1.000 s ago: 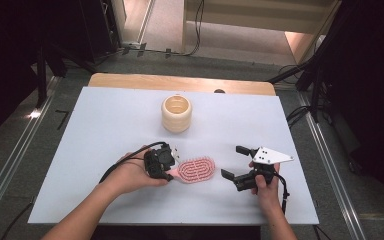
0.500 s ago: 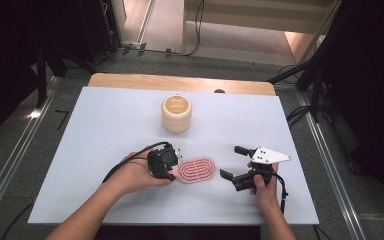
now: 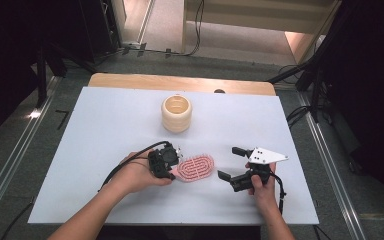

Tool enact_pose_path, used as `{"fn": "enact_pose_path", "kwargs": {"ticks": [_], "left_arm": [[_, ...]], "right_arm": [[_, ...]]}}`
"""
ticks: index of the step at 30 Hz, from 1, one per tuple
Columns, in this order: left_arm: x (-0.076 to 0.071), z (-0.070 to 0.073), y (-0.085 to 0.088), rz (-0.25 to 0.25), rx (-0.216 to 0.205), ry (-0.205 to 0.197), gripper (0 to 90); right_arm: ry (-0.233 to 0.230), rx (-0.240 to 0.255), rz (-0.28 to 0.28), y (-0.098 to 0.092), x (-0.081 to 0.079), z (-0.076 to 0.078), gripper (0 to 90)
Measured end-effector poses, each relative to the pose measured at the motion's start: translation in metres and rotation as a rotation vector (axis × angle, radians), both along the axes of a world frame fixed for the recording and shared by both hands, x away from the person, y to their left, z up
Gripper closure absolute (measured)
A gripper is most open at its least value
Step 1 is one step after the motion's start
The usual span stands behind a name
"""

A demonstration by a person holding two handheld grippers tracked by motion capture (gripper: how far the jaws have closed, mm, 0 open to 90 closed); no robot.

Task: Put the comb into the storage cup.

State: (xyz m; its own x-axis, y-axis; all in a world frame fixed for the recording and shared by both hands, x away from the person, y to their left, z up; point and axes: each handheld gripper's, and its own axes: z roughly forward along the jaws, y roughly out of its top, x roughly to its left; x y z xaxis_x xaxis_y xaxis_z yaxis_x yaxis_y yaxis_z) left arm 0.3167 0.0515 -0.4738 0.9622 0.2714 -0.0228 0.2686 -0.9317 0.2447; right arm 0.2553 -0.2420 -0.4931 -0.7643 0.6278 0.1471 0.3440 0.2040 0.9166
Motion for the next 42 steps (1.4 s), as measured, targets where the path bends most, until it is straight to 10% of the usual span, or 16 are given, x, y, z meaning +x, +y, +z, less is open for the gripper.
{"fn": "enact_pose_path", "kwargs": {"ticks": [21, 42], "left_arm": [[-0.001, 0.009, 0.004, 0.011, -0.043, -0.01, 70.5], [0.002, 0.003, -0.007, 0.004, 0.036, 0.042, 58.1]], "right_arm": [[-0.001, 0.011, -0.02, -0.005, 0.0, 0.003, 0.0], [0.005, 0.012, -0.023, -0.006, 0.0, 0.002, 0.0]]}}
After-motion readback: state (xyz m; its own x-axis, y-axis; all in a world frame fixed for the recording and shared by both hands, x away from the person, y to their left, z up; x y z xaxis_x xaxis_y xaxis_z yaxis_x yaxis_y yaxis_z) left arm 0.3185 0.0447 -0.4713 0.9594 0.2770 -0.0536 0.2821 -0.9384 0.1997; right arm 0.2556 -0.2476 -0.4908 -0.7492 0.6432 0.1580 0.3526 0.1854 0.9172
